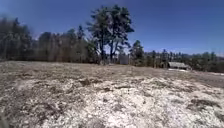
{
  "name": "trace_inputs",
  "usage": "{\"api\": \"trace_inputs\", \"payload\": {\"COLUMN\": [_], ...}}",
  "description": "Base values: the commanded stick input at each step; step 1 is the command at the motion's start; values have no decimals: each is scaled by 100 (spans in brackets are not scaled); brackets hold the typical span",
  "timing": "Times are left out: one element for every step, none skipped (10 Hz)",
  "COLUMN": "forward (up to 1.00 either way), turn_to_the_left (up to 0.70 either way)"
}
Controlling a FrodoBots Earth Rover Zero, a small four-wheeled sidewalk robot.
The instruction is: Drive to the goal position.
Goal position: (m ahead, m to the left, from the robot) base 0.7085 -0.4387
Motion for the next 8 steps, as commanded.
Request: {"api": "trace_inputs", "payload": {"forward": [70, 70, 70, 70, 70, 70, 70, 70], "turn_to_the_left": [0, -20, -33, -35, -35, -35, -35, -26]}}
